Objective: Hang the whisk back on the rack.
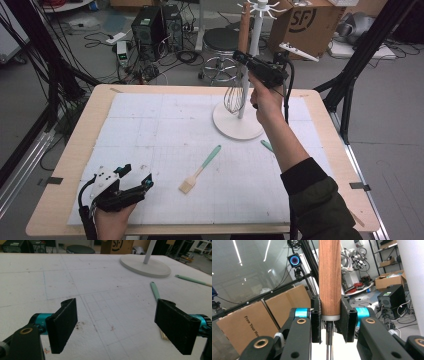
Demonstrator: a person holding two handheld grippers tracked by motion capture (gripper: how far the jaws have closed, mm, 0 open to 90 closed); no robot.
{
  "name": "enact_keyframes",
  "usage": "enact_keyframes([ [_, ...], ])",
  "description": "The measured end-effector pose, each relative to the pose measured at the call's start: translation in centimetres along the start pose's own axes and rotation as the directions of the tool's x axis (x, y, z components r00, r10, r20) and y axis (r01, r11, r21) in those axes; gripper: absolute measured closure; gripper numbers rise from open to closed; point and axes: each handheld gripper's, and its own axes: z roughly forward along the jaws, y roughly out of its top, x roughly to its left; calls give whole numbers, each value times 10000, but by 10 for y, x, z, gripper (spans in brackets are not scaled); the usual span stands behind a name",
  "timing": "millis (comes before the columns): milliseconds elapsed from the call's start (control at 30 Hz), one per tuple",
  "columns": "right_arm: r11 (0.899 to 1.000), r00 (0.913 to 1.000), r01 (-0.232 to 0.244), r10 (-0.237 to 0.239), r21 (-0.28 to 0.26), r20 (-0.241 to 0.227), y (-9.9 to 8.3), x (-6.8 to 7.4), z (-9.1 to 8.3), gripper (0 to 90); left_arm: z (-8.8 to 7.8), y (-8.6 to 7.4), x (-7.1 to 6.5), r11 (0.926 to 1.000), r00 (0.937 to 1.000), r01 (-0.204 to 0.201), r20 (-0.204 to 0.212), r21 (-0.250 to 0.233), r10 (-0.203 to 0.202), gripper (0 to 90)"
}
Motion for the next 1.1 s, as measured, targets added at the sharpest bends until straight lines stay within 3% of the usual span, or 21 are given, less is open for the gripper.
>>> enact_keyframes([
  [567, 9997, 9997, -72, 67, 236, 216, -7, -7, 0, 741, 0, 0, -1, 10000, 10000, -57, 19, -10, 57, 192],
  [1100, 9990, 9995, 111, -123, 438, 275, -12, -1, 5, 739, -1, 1, -1, 10000, 10000, -87, -14, -31, 87, 192],
])
